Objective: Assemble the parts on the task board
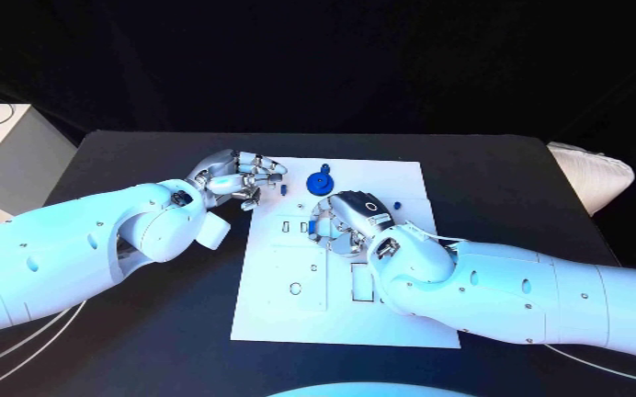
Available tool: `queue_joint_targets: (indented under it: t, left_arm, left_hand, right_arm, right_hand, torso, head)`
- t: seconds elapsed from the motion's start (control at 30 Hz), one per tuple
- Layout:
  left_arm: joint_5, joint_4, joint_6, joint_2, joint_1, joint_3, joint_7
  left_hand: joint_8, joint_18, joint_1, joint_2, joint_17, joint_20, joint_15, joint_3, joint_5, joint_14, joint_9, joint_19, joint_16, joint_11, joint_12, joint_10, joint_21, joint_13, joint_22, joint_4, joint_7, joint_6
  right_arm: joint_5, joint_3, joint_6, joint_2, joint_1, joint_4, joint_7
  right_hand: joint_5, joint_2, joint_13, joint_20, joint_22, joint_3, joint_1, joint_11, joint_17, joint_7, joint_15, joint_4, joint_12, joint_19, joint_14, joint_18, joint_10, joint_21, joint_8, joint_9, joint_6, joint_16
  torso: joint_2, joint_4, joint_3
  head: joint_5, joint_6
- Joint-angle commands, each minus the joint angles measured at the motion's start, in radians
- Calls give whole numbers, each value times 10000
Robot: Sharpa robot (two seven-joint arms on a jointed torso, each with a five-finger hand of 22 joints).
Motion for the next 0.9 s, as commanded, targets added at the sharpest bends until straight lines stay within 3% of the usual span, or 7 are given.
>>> queue_joint_targets:
  t: [0.03,0.43,0.5,0.6,0.77,0.9]
  left_arm:
    - [-24,16,190,20,-1,4,11]
    - [-48,1,197,25,-10,1,2]
    - [-58,-6,192,26,-13,0,-5]
    - [-131,-22,155,29,-19,0,-39]
    - [-312,-54,54,37,-29,-2,-184]
    - [-565,-76,-130,56,-38,-2,-516]
  left_hand:
    - [32,-205,-115,18,11,34,25,68,-22,56,9,69,37,-2,22,-64,40,13,8,10,-3,-56]
    - [32,-205,-115,18,11,34,25,68,-22,56,9,69,37,-2,22,-64,40,13,8,10,-3,-56]
    - [32,-205,-115,18,11,34,25,68,-22,56,9,69,37,-2,22,-64,40,13,8,10,-3,-56]
    - [35,-206,-116,16,31,37,27,74,-23,62,12,71,52,-1,29,-80,47,12,16,11,-1,-73]
    - [12,-222,-251,5,120,66,77,31,-31,100,8,115,129,68,167,-45,102,49,94,124,100,-227]
    - [213,-264,-397,27,345,136,135,-88,-25,229,104,283,305,135,710,32,252,290,323,305,172,-245]
  right_arm:
    - [-121,-2,-9,9,-7,-1,-16]
    - [-100,-2,-273,-64,-7,108,145]
    - [-94,-2,-338,-104,-7,169,199]
    - [-37,1,-490,-201,-7,301,360]
    - [433,35,-774,-410,31,511,1138]
    - [1610,74,-906,-628,212,611,2615]
  right_hand:
    - [-49,17,1974,75,2533,-91,-120,80,2292,-7,71,-8,-54,989,961,-33,399,-46,-71,-21,-106,-40]
    - [-449,-33,1621,195,2434,-884,-271,210,2204,125,189,96,-459,931,939,3,22,-188,-175,-91,-606,-80]
    - [-131,32,1562,230,2416,-1427,-246,248,2185,169,225,97,-518,920,934,9,-41,-217,-195,-110,-775,-90]
    - [-168,99,1534,246,2398,-1840,-126,262,2162,182,236,100,-538,908,928,16,-66,-247,-169,-112,-831,-101]
    - [-303,249,1475,291,2272,-2422,68,336,2051,270,294,126,-586,834,900,61,-129,-434,-268,-169,-1097,-153]
    - [-317,397,1388,313,1994,-2484,180,359,1993,294,315,125,-677,668,884,159,-228,-843,-285,-182,-1147,-181]
  torso:
    - [1,1,-2]
    - [-7,-1,3]
    - [-10,-4,2]
    - [-22,-17,11]
    - [-59,-41,20]
    - [-127,-82,36]
  head:
    - [-1,2]
    - [-28,2]
    - [-36,11]
    - [-26,42]
    - [-26,89]
    - [-2,112]
